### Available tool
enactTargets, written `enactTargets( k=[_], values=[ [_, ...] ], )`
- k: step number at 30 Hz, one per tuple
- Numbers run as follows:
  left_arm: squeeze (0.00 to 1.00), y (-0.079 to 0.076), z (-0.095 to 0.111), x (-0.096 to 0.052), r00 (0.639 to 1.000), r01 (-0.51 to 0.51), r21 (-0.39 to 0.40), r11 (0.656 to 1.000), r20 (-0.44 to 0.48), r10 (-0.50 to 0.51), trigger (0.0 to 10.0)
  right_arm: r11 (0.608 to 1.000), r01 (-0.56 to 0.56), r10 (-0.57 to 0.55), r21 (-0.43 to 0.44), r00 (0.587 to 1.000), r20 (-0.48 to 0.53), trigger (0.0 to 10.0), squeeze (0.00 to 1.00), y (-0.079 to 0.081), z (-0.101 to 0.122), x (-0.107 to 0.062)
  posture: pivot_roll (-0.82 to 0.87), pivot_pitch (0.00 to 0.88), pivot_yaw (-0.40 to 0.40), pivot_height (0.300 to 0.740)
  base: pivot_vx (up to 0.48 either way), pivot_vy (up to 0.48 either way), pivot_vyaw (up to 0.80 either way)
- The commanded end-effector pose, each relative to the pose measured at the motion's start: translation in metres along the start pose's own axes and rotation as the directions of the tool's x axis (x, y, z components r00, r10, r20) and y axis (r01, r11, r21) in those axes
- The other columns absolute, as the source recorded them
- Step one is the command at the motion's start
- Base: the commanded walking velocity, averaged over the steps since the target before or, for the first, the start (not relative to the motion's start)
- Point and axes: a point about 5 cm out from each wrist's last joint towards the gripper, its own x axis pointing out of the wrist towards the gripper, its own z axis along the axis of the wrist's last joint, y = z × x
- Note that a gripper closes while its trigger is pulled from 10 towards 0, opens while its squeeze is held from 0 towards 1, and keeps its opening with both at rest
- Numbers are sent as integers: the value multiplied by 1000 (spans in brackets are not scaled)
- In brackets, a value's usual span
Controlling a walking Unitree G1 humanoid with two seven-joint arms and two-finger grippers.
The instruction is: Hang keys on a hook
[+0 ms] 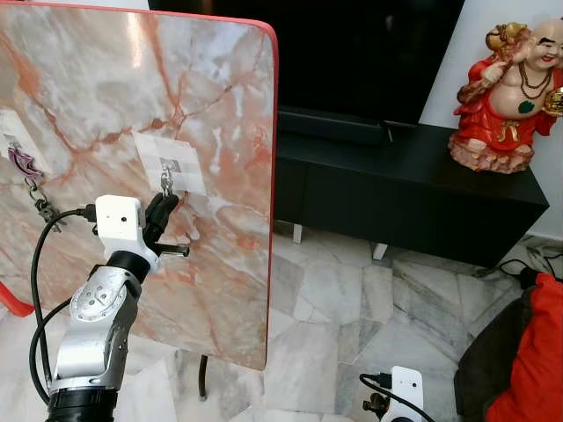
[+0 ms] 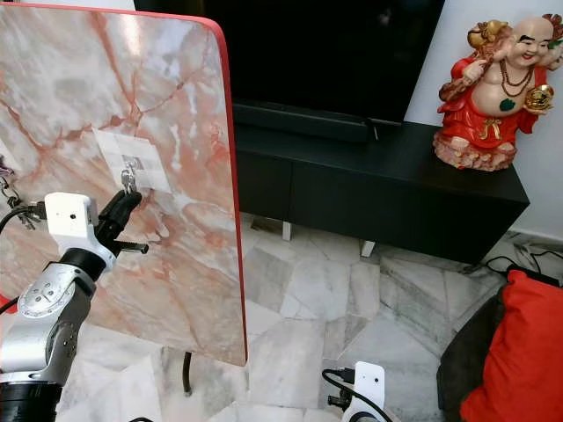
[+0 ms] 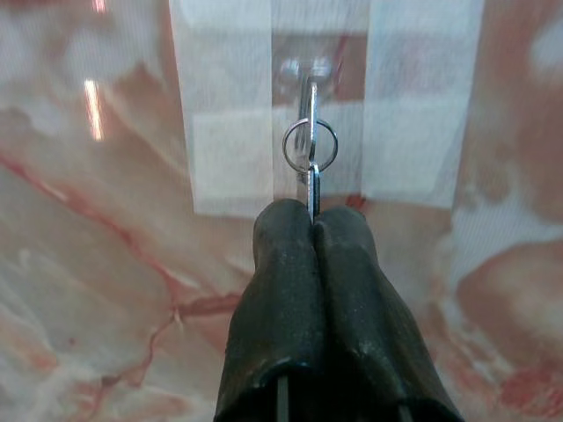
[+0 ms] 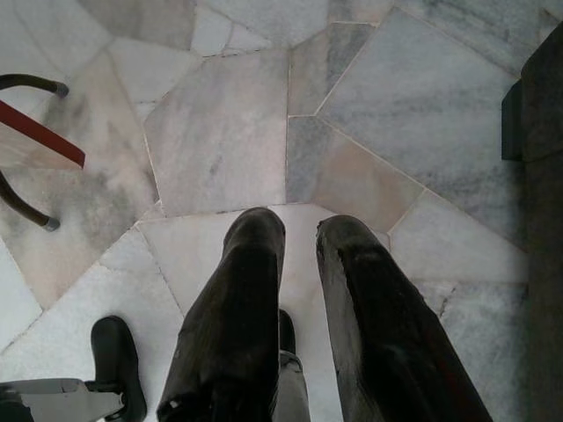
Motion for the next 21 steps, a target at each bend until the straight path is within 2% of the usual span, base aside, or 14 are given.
enactTargets(
  k=[1, 21],
  values=[
    [0, -1, 3, 3, 1000, 7, 16, 1000, 5, -7, 10000, 1000, 9, -9, 14, 1000, -8, 10000, 0, -2, -1, 0, 54, 0, -64, 740, 0, 0, 0],
    [0, -1, 3, 9, 1000, 8, 11, 1000, 1, -8, 10000, 1000, 6, -6, 14, 1000, 4, 10000, 0, -1, 3, 1, 54, 0, -62, 740, 0, 0, 0]
  ],
)
